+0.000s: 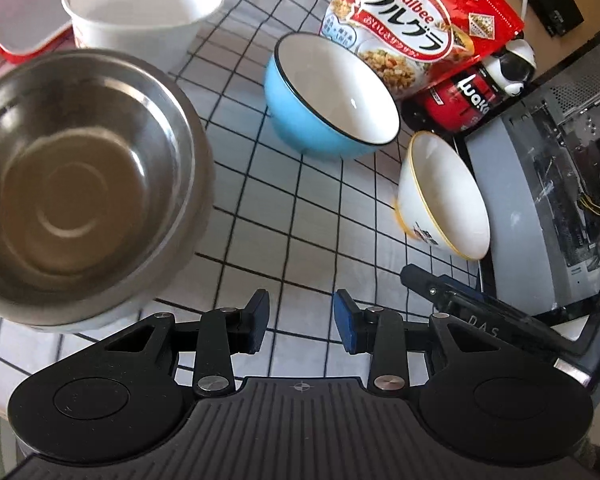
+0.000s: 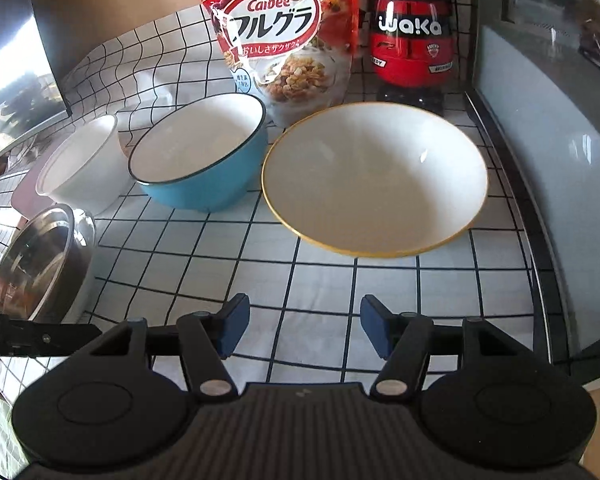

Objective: Organize plates and bowls
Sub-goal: 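Grip the yellow-rimmed bowl rim with the left tool while the right tool grips beside it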

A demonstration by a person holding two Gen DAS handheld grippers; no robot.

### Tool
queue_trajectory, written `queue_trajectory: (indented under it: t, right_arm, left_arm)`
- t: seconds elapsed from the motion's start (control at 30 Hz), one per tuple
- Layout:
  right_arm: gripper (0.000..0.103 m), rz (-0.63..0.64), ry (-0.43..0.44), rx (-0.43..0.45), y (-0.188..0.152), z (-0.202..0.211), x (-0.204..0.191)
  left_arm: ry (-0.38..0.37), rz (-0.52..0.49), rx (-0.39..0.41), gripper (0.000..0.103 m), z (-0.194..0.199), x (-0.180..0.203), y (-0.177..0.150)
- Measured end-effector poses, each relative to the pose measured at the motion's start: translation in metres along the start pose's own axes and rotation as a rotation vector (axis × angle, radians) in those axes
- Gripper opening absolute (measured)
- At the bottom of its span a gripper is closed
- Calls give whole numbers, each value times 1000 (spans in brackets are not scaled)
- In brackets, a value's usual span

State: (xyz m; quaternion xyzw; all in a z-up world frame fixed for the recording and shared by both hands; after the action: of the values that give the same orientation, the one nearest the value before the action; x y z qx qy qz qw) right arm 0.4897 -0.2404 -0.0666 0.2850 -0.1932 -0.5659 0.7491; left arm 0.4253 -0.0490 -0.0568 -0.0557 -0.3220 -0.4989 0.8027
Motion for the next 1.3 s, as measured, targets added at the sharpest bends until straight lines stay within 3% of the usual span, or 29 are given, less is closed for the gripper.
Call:
queue_trajectory:
  t: [0.23,0.37,0.47,0.53,0.8,1.1,1.27,1.3]
  right_arm:
    - [62,-74,-55,13,-8,6,14]
    - [62,-141,-83,57,-8,28,26]
    - [62,-200,-151,84,-7,42,42]
    - [62,-238,-179,95,-6,48,51]
    - [62,-249,-307,127,20,44,72]
    - [61,-155,-338,32,41,0,89]
    - [60,-125,-348,-15,44,-26,97]
    - [60,-114,-350,-19,47,-31,98]
  left_arm:
    - [-80,-37,-9,39,-9,28,30]
    - [-218,8,-62,39,-24,57,49]
    - [-277,36,-122,39,-40,80,53]
    - [-292,-6,-135,39,-47,95,53]
    - [-221,-35,-166,39,-87,114,57]
    - [-137,-28,-185,38,-129,120,64]
    - [-57,-114,-224,15,-145,118,61]
    - [-44,-131,-239,16,-146,116,59]
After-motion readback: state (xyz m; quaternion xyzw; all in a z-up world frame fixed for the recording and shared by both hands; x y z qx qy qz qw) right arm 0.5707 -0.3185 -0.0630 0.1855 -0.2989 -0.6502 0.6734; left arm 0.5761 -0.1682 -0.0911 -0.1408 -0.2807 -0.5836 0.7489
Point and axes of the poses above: each gripper's, at about its wrist camera, not at the fingertips, and z roughly against the way its jaws point, x to its right, y to its top, the point moved 10 cm from there along -z, roughly the way its jaws point, and after that the axes turned 13 degrees about z, right-handed, at the moved point
